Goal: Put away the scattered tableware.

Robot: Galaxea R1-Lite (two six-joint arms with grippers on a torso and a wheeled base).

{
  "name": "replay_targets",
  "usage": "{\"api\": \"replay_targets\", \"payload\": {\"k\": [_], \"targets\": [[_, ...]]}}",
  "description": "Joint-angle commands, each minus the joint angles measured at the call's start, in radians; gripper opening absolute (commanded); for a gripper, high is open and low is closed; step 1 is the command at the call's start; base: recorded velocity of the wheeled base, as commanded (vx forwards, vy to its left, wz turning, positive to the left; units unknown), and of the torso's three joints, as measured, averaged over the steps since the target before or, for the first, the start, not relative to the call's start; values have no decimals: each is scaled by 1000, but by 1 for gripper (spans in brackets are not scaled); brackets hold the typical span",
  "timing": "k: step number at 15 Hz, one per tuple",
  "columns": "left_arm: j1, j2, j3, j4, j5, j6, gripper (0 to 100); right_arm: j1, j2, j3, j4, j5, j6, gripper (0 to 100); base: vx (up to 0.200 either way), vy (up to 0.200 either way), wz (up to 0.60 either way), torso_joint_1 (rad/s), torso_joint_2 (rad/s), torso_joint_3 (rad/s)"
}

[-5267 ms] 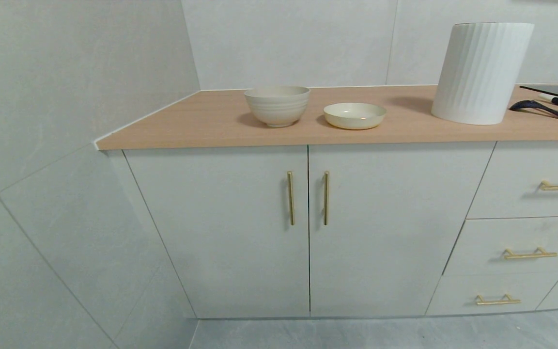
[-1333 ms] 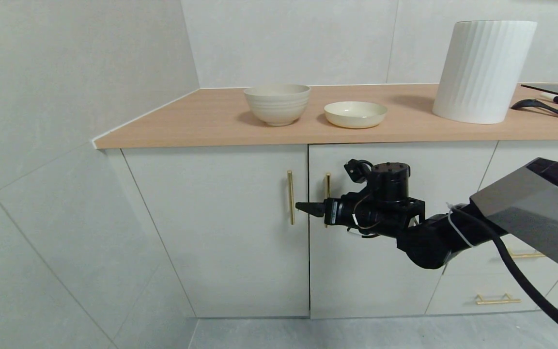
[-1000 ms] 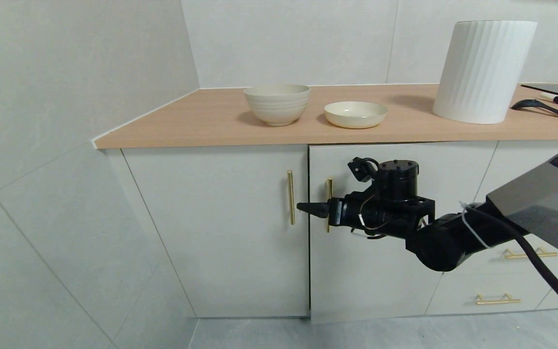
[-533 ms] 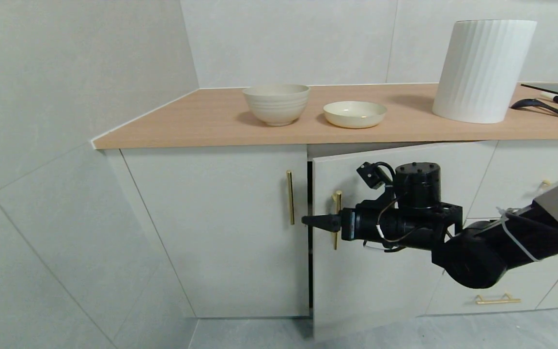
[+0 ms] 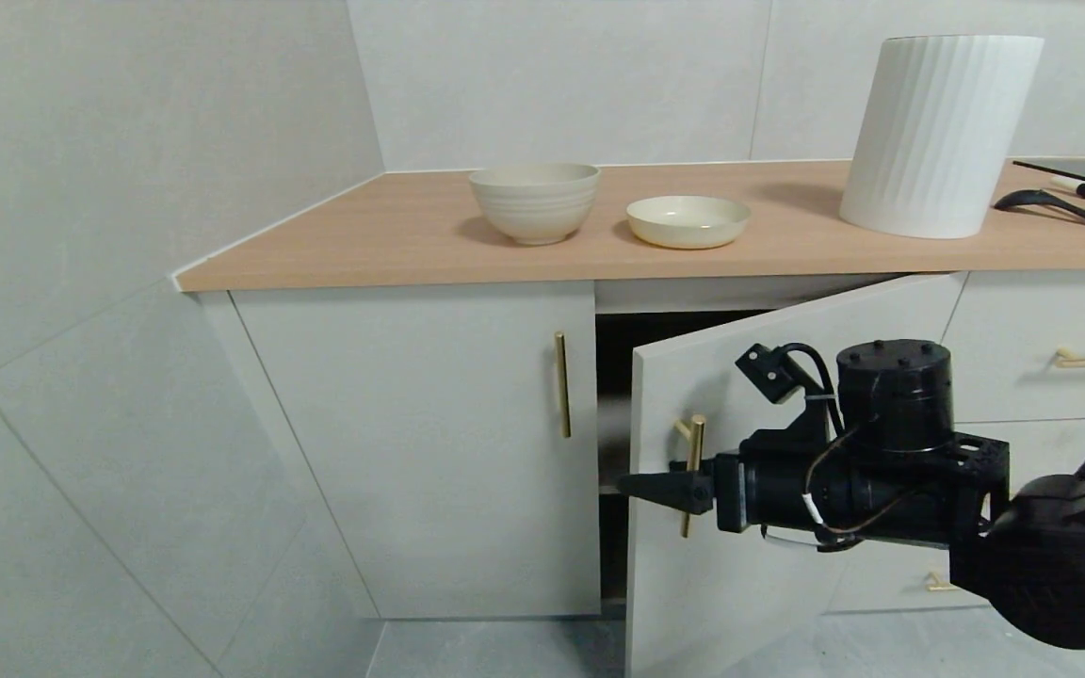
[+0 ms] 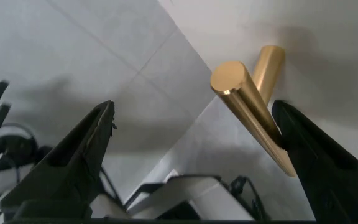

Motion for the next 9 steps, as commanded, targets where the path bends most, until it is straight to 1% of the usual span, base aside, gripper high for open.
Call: {"api": "replay_targets", "payload": {"k": [1, 3, 4, 5, 6, 7, 8, 9], "targets": [[0, 1, 0, 0, 1, 0, 100, 24, -72, 70, -8, 23, -2, 100, 0, 0, 0, 0, 0, 0], [0, 1, 0, 0, -1, 11, 100, 26, -72, 73, -8, 25, -4, 100, 0, 0, 0, 0, 0, 0], [0, 0, 0, -2, 8, 9, 100, 26, -72, 73, -8, 23, -2, 100, 0, 0, 0, 0, 0, 0], [0, 0, 0, -6, 33, 12, 100, 26, -73, 74, -8, 23, -2, 100, 0, 0, 0, 0, 0, 0], [0, 0, -11, -20, 37, 12, 100, 26, -73, 79, -8, 23, -2, 100, 0, 0, 0, 0, 0, 0], [0, 1, -29, -29, 27, 14, 100, 27, -72, 83, -8, 25, -2, 100, 0, 0, 0, 0, 0, 0], [0, 6, -84, -3, -45, 14, 100, 38, -72, 85, -8, 25, -2, 100, 0, 0, 0, 0, 0, 0], [-4, 27, -137, 50, -154, 14, 100, 43, -73, 85, -8, 23, -4, 100, 0, 0, 0, 0, 0, 0]]}}
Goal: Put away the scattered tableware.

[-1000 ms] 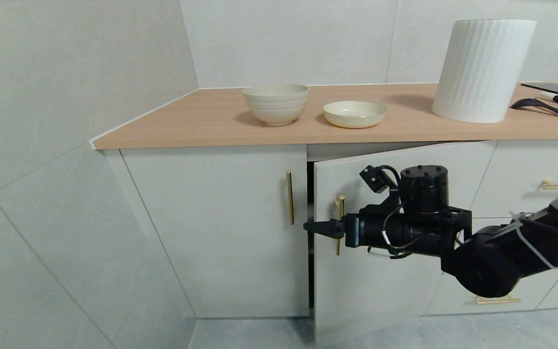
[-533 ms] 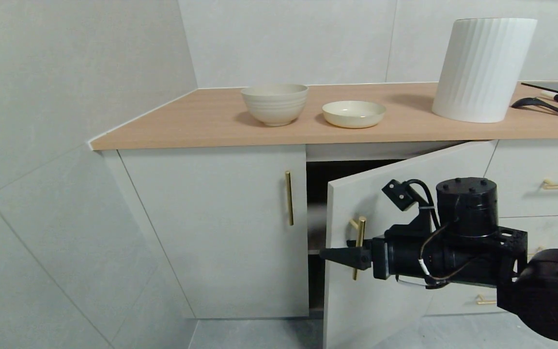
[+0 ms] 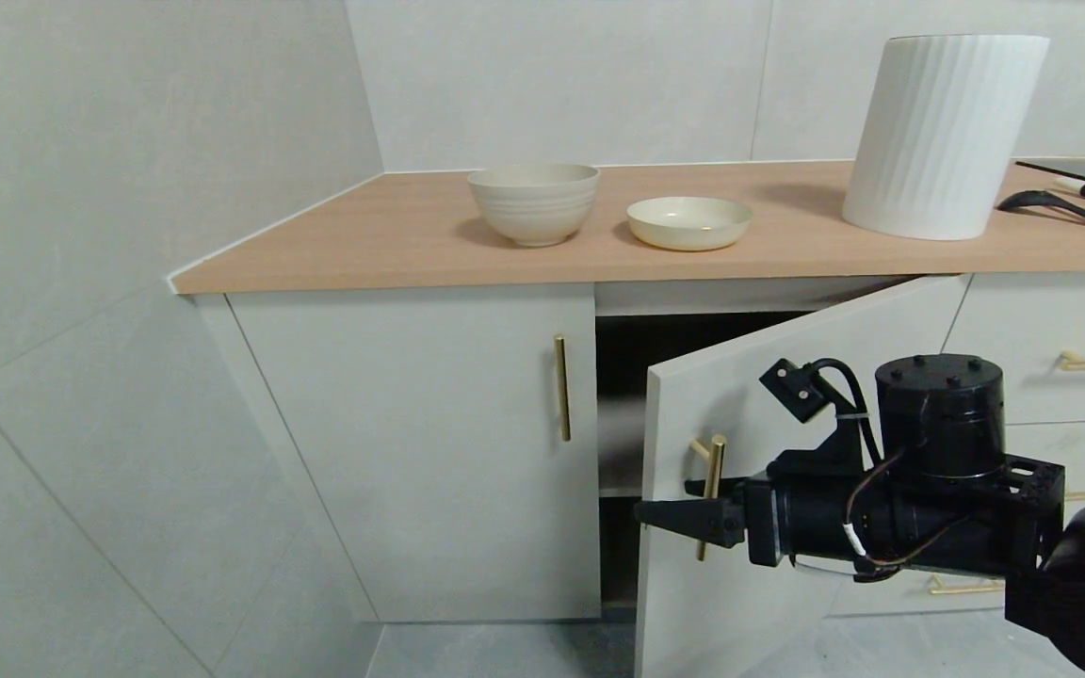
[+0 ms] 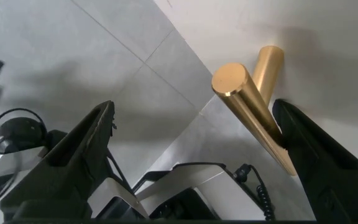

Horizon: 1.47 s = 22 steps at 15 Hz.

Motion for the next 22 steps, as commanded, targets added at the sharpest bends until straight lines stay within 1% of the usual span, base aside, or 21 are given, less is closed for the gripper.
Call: {"api": "replay_targets", "payload": {"k": [1, 2, 3, 4, 5, 6, 7, 8, 9, 10, 11, 12, 13, 15, 16, 17, 18, 19, 21, 22], "targets": [[-6, 81, -138, 103, -180, 0, 100, 37, -6, 1, -2, 1, -1, 100, 0, 0, 0, 0, 0, 0], [-6, 165, -200, 145, -276, -3, 100, 36, -6, 1, -2, 1, -1, 100, 0, 0, 0, 0, 0, 0], [-6, 286, -264, 151, -352, -5, 100, 36, -8, 0, -2, 1, 0, 100, 0, 0, 0, 0, 0, 0], [-6, 412, -330, 148, -401, -5, 100, 36, -8, 0, -2, 1, 0, 100, 0, 0, 0, 0, 0, 0], [-7, 544, -404, 129, -432, -5, 100, 36, -8, -2, -2, 1, 2, 100, 0, 0, 0, 0, 0, 0], [-16, 619, -439, 114, -452, -5, 100, 36, -6, -2, -2, 1, 2, 100, 0, 0, 0, 0, 0, 0], [-72, 786, -517, 76, -500, -9, 100, 37, -2, -6, -2, 2, 2, 100, 0, 0, 0, 0, 0, 0], [-132, 911, -560, 50, -509, -15, 100, 37, 3, -8, -2, 2, 2, 100, 0, 0, 0, 0, 0, 0], [-182, 1024, -579, 5, -509, -32, 100, 39, 5, -13, -2, 2, 2, 100, 0, 0, 0, 0, 0, 0], [-231, 1124, -579, -58, -509, -46, 100, 40, 11, -22, -2, 2, 4, 100, 0, 0, 0, 0, 0, 0], [-276, 1221, -568, -137, -509, -52, 100, 42, 18, -28, -2, 2, 4, 100, 0, 0, 0, 0, 0, 0], [-303, 1320, -554, -225, -509, -60, 100, 43, 32, -37, -14, 2, 4, 100, 0, 0, 0, 0, 0, 0], [-334, 1418, -553, -300, -509, -77, 100, 45, 49, -37, -40, 2, 4, 100, 0, 0, 0, 0, 0, 0], [-369, 1544, -545, -415, -509, -120, 100, 46, 75, -33, -84, 1, 4, 100, 0, 0, 0, 0, 0, 0], [-408, 1658, -514, -550, -507, -143, 100, 46, 90, -29, -112, 1, 4, 100, 0, 0, 0, 0, 0, 0], [-428, 1701, -491, -618, -506, -152, 100, 46, 90, -29, -114, 1, 5, 100, 0, 0, 0, 0, 0, 0], [-461, 1767, -456, -720, -504, -173, 100, 46, 89, -33, -114, 1, 5, 100, 0, 0, 0, 0, 0, 0], [-480, 1816, -431, -800, -496, -199, 100, 45, 90, -33, -114, 1, 5, 100, 0, 0, 0, 0, 0, 0], [-500, 1874, -422, -901, -493, -252, 100, 46, 93, -34, -114, 2, 5, 100, 0, 0, 0, 0, 0, 0], [-507, 1874, -416, -932, -486, -281, 100, 46, 93, -34, -114, 1, 5, 100, 0, 0, 0, 0, 0, 0]]}}
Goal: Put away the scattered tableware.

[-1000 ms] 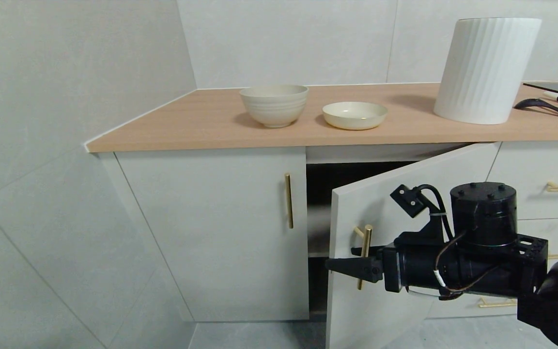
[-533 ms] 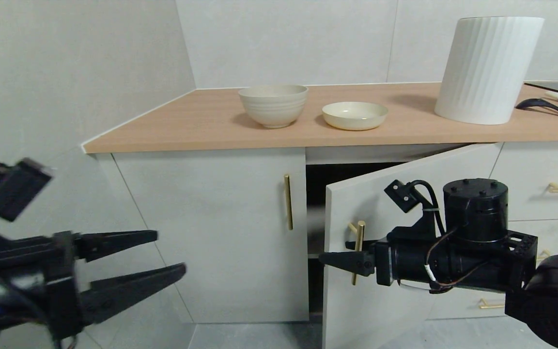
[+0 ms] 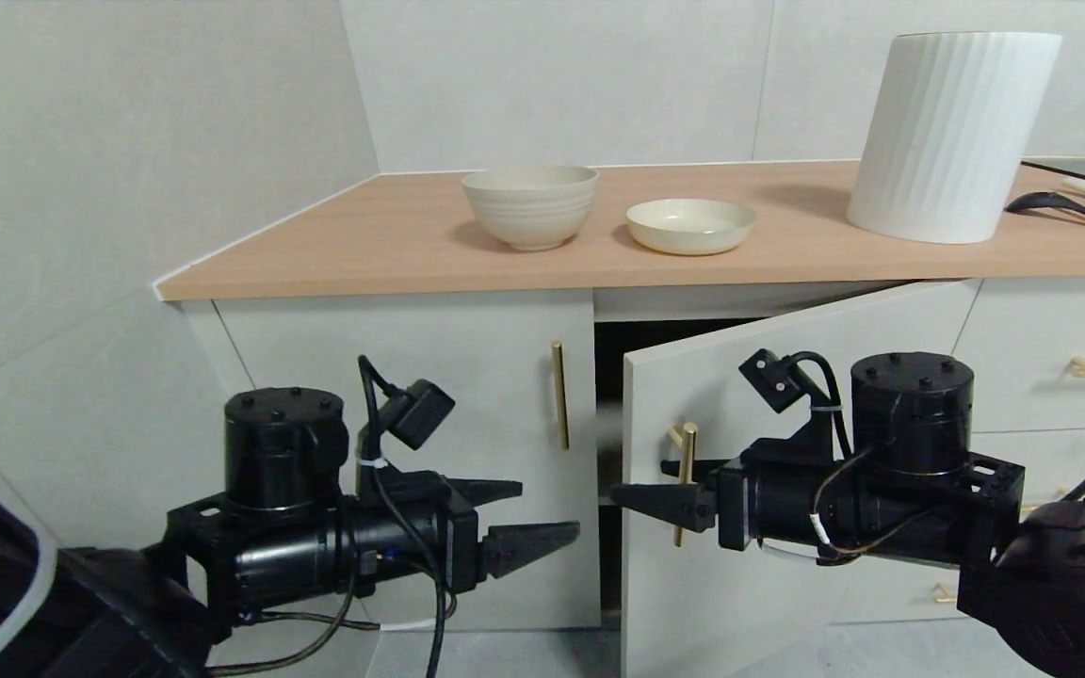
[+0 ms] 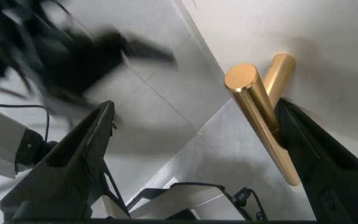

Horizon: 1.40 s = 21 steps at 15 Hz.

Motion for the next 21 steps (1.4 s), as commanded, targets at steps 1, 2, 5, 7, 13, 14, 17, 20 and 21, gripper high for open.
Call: {"api": "replay_targets", "payload": {"k": [1, 2, 5, 7, 13, 14, 17, 20, 21], "targets": [[-34, 81, 22, -15, 3, -18, 100, 31, 13, 0, 10, -1, 1, 100, 0, 0, 0, 0, 0, 0], [-34, 81, 22, -15, 6, -18, 100, 31, 13, 0, 10, 1, 1, 100, 0, 0, 0, 0, 0, 0], [-36, 81, 19, -17, 21, -16, 0, 31, 17, 1, 10, 1, 1, 100, 0, 0, 0, 0, 0, 0], [-36, 92, 4, -17, 22, -18, 0, 31, 23, 1, 10, -1, 1, 100, 0, 0, 0, 0, 0, 0], [-39, 155, -57, -107, 22, -13, 0, 39, 23, 3, 10, 1, 1, 100, 0, 0, 0, 0, 0, 0], [-37, 210, -91, -167, 35, -3, 0, 41, 26, 4, 10, 1, 1, 100, 0, 0, 0, 0, 0, 0], [-37, 274, -202, -181, 76, -4, 0, 42, 28, 4, 10, -1, 1, 100, 0, 0, 0, 0, 0, 0], [-37, 337, -222, -207, 88, 1, 0, 42, 28, 6, 10, 1, 1, 100, 0, 0, 0, 0, 0, 0], [-37, 350, -228, -221, 88, -1, 0, 42, 30, 6, 10, 1, 1, 100, 0, 0, 0, 0, 0, 0]]}}
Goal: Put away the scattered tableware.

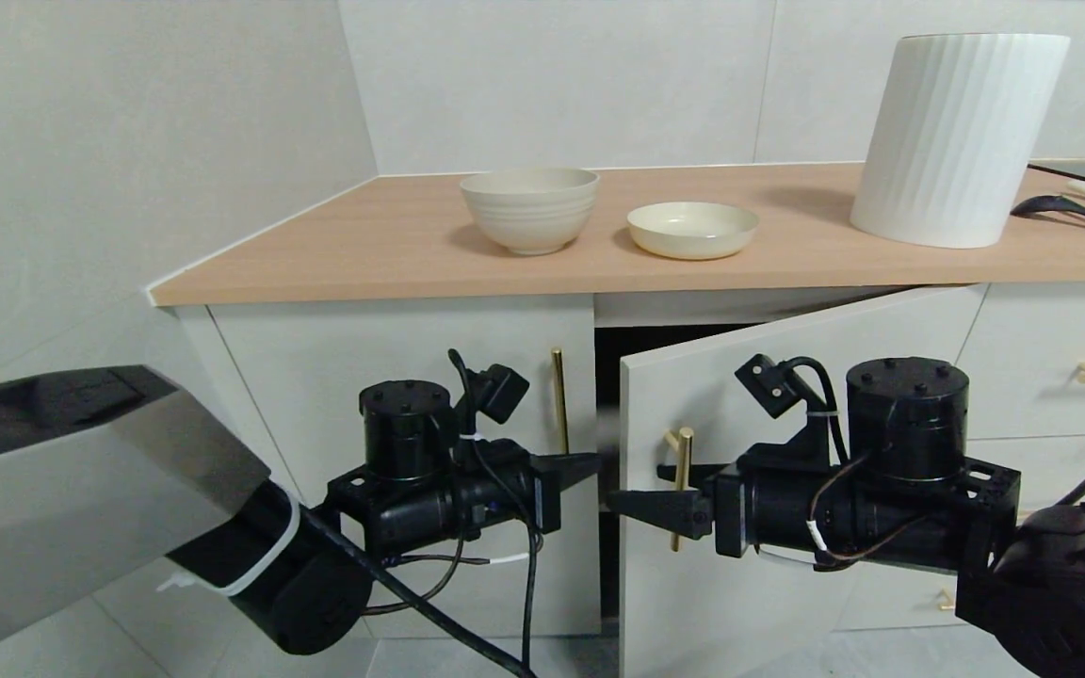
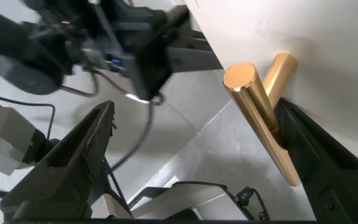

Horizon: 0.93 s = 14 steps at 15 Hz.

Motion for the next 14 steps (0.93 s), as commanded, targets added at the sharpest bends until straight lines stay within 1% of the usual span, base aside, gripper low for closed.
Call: {"api": "replay_targets", "payload": {"k": [1, 4, 5, 10, 11, 14], "targets": [[-1, 56, -11, -30, 1, 0, 0, 37, 12, 2, 2, -1, 1, 100, 0, 0, 0, 0, 0, 0], [-24, 166, -33, -263, 1, -1, 0, 37, 12, 5, 2, 1, 1, 100, 0, 0, 0, 0, 0, 0], [-35, 193, -53, -299, 1, -1, 0, 38, 10, 7, 2, -1, -1, 100, 0, 0, 0, 0, 0, 0], [-52, 193, -62, -300, 1, -1, 0, 38, 9, 7, 2, -1, -1, 100, 0, 0, 0, 0, 0, 0], [-74, 196, -79, -300, 1, -1, 0, 37, 9, 17, 2, -1, -6, 100, 0, 0, 0, 0, 0, 0], [-92, 208, -105, -297, 1, -1, 0, 35, 6, 22, 2, -7, -15, 100, 0, 0, 0, 0, 0, 0]]}}
